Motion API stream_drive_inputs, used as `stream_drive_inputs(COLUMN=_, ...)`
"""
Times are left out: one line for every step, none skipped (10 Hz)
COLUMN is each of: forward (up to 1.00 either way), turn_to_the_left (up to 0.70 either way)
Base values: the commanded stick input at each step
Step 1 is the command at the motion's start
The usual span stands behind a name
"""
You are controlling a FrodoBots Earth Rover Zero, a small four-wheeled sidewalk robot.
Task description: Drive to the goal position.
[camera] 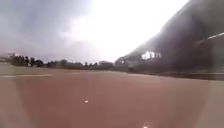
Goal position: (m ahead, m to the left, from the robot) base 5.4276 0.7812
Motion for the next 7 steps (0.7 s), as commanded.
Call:
stream_drive_inputs(forward=0.70, turn_to_the_left=0.00)
stream_drive_inputs(forward=0.70, turn_to_the_left=0.00)
stream_drive_inputs(forward=0.70, turn_to_the_left=0.00)
stream_drive_inputs(forward=0.70, turn_to_the_left=0.00)
stream_drive_inputs(forward=0.70, turn_to_the_left=0.00)
stream_drive_inputs(forward=0.70, turn_to_the_left=0.00)
stream_drive_inputs(forward=0.70, turn_to_the_left=0.00)
